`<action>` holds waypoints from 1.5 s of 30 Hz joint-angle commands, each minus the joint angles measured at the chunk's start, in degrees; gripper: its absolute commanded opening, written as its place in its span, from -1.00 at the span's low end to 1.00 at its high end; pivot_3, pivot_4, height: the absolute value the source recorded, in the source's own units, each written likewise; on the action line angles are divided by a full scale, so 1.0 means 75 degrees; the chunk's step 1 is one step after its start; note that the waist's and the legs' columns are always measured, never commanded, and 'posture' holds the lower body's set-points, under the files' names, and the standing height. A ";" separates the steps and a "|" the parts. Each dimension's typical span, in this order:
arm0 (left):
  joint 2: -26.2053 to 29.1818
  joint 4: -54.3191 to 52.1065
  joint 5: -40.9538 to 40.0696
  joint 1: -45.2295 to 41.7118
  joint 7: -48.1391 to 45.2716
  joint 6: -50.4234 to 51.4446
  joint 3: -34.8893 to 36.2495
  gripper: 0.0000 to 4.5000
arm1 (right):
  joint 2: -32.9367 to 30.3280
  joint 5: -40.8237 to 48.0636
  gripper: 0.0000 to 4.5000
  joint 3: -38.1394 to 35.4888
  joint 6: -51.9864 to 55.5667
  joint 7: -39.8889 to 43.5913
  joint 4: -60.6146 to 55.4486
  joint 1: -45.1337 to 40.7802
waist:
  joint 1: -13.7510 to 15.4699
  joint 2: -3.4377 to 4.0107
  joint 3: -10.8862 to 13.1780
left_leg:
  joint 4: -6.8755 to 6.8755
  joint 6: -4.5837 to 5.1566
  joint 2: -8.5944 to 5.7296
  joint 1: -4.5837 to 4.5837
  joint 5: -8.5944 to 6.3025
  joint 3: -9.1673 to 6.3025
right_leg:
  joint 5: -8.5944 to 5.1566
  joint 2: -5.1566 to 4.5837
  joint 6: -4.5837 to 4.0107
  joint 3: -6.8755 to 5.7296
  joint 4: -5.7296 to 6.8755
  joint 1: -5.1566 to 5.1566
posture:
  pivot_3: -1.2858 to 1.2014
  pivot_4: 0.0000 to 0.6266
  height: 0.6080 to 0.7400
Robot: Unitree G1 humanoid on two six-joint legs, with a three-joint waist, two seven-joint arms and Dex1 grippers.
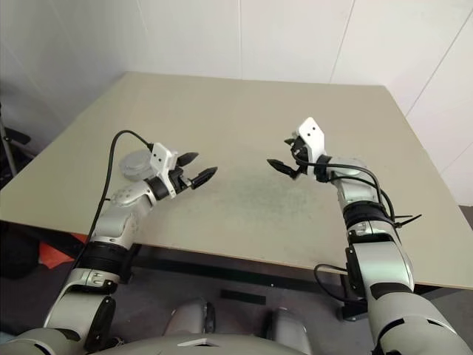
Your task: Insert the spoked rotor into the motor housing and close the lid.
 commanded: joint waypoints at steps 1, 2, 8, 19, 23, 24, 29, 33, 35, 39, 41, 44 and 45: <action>0.0028 -0.0184 0.0015 -0.0164 -0.0005 -0.0181 0.0126 0.99 | -0.0006 0.0009 1.00 -0.0041 -0.0039 -0.0052 -0.0375 -0.0059 | 0.0000 0.0000 0.0000 | 0.0000 0.0000 0.0000 0.0000 0.0000 0.0000 | 0.0000 0.0000 0.0000 0.0000 0.0000 0.0000 | 0.03 -1.00 1.00; 0.0026 -0.0178 0.0020 -0.0171 0.0000 -0.0184 0.0122 0.99 | -0.0005 0.0002 1.00 -0.0039 -0.0033 -0.0065 -0.0383 -0.0054 | 0.0000 0.0000 0.0000 | 0.0000 0.0000 0.0000 0.0000 0.0000 0.0000 | 0.0000 0.0000 0.0000 0.0000 0.0000 0.0000 | 0.03 -1.00 1.00; 0.0026 -0.0188 0.0018 -0.0179 0.0015 -0.0190 0.0134 0.99 | 0.0049 -0.0005 1.00 -0.0025 0.0102 -0.0120 -0.0630 -0.0001 | -0.0001 0.0000 0.0000 | 0.0000 0.0001 0.0000 0.0000 0.0001 0.0000 | 0.0000 0.0000 0.0000 0.0000 0.0002 0.0000 | 0.03 -1.00 1.00; -0.0012 -0.0140 -0.0012 -0.0289 0.0144 -0.0175 0.0235 0.99 | 0.0116 0.0079 1.00 -0.0101 0.0260 -0.0229 -0.0772 0.0084 | -0.0002 0.0000 0.0000 | 0.0001 -0.0004 0.0000 0.0000 -0.0002 0.0000 | 0.0000 0.0000 0.0000 0.0001 0.0001 0.0000 | 0.03 -1.00 1.00; -0.0021 -0.0171 -0.0023 -0.0357 0.0178 -0.0173 0.0281 0.99 | 0.0118 0.0056 1.00 -0.0089 0.0241 -0.0243 -0.0715 0.0096 | -0.0002 0.0000 0.0000 | 0.0000 -0.0004 0.0000 0.0000 -0.0002 0.0000 | 0.0000 0.0000 0.0000 0.0000 0.0001 0.0000 | 0.03 -1.00 1.00; -0.0022 -0.0185 -0.0028 -0.0355 0.0184 -0.0182 0.0288 0.99 | 0.0118 0.0057 1.00 -0.0093 0.0234 -0.0247 -0.0698 0.0096 | -0.0001 0.0000 0.0000 | 0.0000 -0.0005 0.0000 0.0001 -0.0001 0.0000 | 0.0000 0.0000 0.0000 0.0000 0.0001 0.0000 | 0.03 -1.00 1.00; -0.0025 -0.0169 0.0008 -0.0381 0.0236 -0.0226 0.0300 0.99 | 0.0108 0.0007 1.00 -0.0077 0.0157 -0.0274 -0.0560 0.0124 | -0.0002 0.0000 0.0000 | 0.0000 -0.0004 0.0000 0.0000 -0.0002 0.0000 | 0.0000 0.0000 0.0000 0.0000 0.0001 0.0000 | 0.03 -1.00 1.00; -0.0003 -0.0139 0.0020 -0.0397 0.0281 -0.0271 0.0325 0.99 | 0.0134 -0.0050 1.00 -0.0019 0.0147 -0.0290 -0.0575 0.0149 | -0.0002 0.0000 0.0000 | 0.0000 -0.0004 -0.0001 0.0000 -0.0002 0.0000 | 0.0000 0.0000 0.0000 0.0000 0.0001 0.0000 | 0.03 -1.00 1.00; -0.0001 -0.0099 0.0026 -0.0402 0.0296 -0.0306 0.0331 0.99 | 0.0131 -0.0080 1.00 -0.0014 0.0159 -0.0298 -0.0609 0.0161 | -0.0002 0.0000 0.0000 | 0.0000 -0.0004 0.0000 0.0000 -0.0002 0.0000 | 0.0000 0.0000 0.0000 0.0000 0.0001 0.0000 | 0.03 -1.00 1.00; -0.0004 -0.0015 0.0054 -0.0451 0.0334 -0.0376 0.0345 0.99 | 0.0129 -0.0110 1.00 -0.0004 0.0216 -0.0316 -0.0711 0.0170 | -0.0002 0.0000 0.0000 | 0.0000 -0.0005 0.0000 0.0000 -0.0001 0.0000 | 0.0000 0.0000 0.0000 0.0001 0.0001 0.0000 | 0.03 -1.00 1.00; -0.0004 -0.0006 0.0064 -0.0452 0.0337 -0.0396 0.0353 0.99 | 0.0146 -0.0135 1.00 0.0032 0.0256 -0.0329 -0.0800 0.0186 | -0.0002 0.0000 0.0000 | 0.0000 -0.0004 0.0000 0.0000 -0.0002 0.0000 | 0.0000 0.0000 0.0000 0.0000 0.0001 0.0000 | 0.03 -1.00 1.00; -0.0016 0.0018 0.0087 -0.0463 0.0354 -0.0421 0.0381 0.99 | 0.0154 -0.0131 1.00 0.0043 0.0295 -0.0356 -0.0897 0.0221 | -0.0001 0.0000 0.0000 | 0.0000 -0.0004 0.0000 0.0000 -0.0002 0.0000 | 0.0000 0.0000 0.0000 0.0000 0.0001 0.0000 | 0.03 -1.00 1.00; -0.0019 0.0037 0.0101 -0.0477 0.0375 -0.0434 0.0393 0.99 | 0.0150 -0.0134 1.00 0.0042 0.0306 -0.0369 -0.0915 0.0232 | -0.0001 0.0000 0.0000 | 0.0000 -0.0005 0.0000 0.0000 -0.0002 0.0000 | 0.0000 0.0000 0.0000 0.0000 0.0001 0.0000 | 0.03 -1.00 1.00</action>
